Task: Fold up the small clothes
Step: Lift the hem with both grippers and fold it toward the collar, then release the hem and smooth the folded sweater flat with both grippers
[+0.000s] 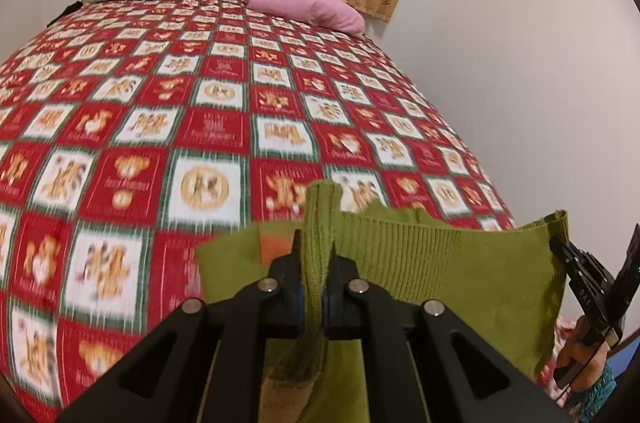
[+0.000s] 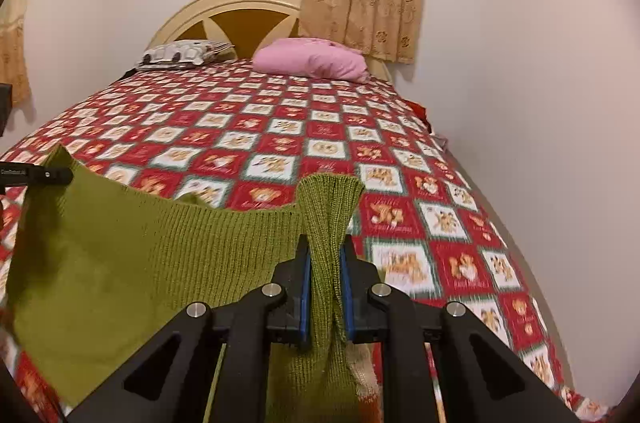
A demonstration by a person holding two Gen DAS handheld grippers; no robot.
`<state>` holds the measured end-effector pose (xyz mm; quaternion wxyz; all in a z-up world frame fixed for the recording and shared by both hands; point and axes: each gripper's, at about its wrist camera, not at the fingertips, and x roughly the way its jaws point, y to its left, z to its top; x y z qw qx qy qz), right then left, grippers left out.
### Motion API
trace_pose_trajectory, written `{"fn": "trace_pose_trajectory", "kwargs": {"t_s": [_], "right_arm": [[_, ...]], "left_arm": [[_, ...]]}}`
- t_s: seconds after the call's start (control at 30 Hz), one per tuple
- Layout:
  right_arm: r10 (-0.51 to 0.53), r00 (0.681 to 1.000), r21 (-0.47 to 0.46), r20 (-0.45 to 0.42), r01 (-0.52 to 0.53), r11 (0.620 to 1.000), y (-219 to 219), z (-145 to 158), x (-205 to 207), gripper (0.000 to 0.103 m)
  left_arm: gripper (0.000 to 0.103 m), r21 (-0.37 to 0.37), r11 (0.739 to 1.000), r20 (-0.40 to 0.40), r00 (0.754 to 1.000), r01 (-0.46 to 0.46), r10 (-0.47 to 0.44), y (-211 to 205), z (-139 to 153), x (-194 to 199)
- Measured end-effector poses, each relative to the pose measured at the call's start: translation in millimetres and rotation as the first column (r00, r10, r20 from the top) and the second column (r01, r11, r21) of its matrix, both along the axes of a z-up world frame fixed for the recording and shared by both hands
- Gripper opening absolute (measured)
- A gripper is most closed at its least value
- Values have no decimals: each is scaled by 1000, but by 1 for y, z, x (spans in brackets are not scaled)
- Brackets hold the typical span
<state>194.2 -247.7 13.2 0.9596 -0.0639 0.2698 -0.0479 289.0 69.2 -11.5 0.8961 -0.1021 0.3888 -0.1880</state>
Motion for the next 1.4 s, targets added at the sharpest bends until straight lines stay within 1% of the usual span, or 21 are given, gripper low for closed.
{"fn": "trace_pose_trajectory", "kwargs": {"t_s": [0.1, 0.2, 0.27, 0.3, 0.37, 0.5, 0.53, 0.63, 0.67, 0.73, 0.77, 0.8, 0.83, 0.87, 0.93, 1.0, 1.13, 1.23, 1.3, 1.33, 1.4], "right_arm": [[-39, 999, 45, -27, 40, 998, -12, -23, 32, 12], [-64, 996, 25, -59, 66, 998, -17, -49, 48, 12], [-78, 993, 35, -92, 81, 996, -22, -63, 55, 12], [-79, 992, 43, -96, 84, 996, -24, -66, 56, 12], [-82, 991, 54, -106, 88, 995, -27, -68, 59, 12], [-106, 970, 43, -218, 118, 992, -29, -84, 77, 13], [-111, 963, 45, -247, 126, 991, -30, -87, 81, 14], [-127, 955, 81, -268, 153, 985, -41, -89, 82, 27], [-135, 952, 107, -275, 170, 980, -46, -88, 81, 35], [-147, 960, 233, -237, 203, 951, -66, -75, 62, 36], [-180, 962, 251, -203, 229, 941, -72, -67, 51, 36], [-265, 954, 254, -139, 293, 922, -82, -52, 26, 39], [-303, 947, 254, -107, 321, 912, -86, -43, 10, 39], [-316, 945, 265, -86, 328, 907, -90, -35, -5, 39], [-295, 953, 283, -68, 302, 910, -87, -23, -37, 39], [-236, 969, 257, -77, 248, 934, -69, -20, -59, 39], [-113, 987, 158, -113, 130, 979, -17, -32, -87, 39], [-143, 978, 88, -152, 158, 983, -8, -49, -90, 39], [-125, 971, 121, -204, 151, 981, -15, -63, -86, 39], [-100, 961, 148, -256, 141, 979, -19, -74, -84, 39], [-107, 950, 125, -293, 150, 981, -21, -86, -90, 39]], "left_arm": [[6, 32, 999, -4, 999, -34, 35, -10, -14, 25], [6, 111, 991, -13, 997, -74, 76, -19, -40, 42], [6, 150, 985, -47, 994, -91, 99, -23, -60, 51], [6, 150, 984, -59, 993, -93, 103, -22, -67, 52], [6, 140, 985, -51, 993, -97, 105, -20, -67, 50], [10, 149, 983, -59, 991, -110, 120, -18, -69, 51], [11, 151, 982, -64, 991, -110, 121, -19, -70, 52], [11, 159, 981, -70, 990, -110, 122, -22, -69, 55], [11, 152, 982, -77, 990, -109, 122, -21, -68, 54], [12, 135, 985, -105, 987, -107, 122, -16, -61, 51], [18, 132, 985, -99, 987, -113, 126, -10, -54, 41], [25, 146, 982, -85, 987, -123, 136, -7, -49, 34], [39, 174, 976, -61, 988, -131, 144, -4, -43, 24], [48, 213, 969, -38, 990, -128, 139, -2, -37, 10], [48, 252, 962, -8, 994, -104, 109, -2, -32, -10], [48, 267, 961, 9, 997, -76, 77, -5, -30, -36], [49, 239, 970, 12, 999, -41, 39, -19, -35, -86], [50, 272, 961, 15, 999, -54, 52, -33, -46, -113], [51, 278, 959, 5, 999, -49, 49, -39, -57, -122], [53, 294, 954, 15, 998, -64, 62, -40, -61, -125], [54, 312, 946, 48, 996, -86, 75, -42, -68, -126]]}}
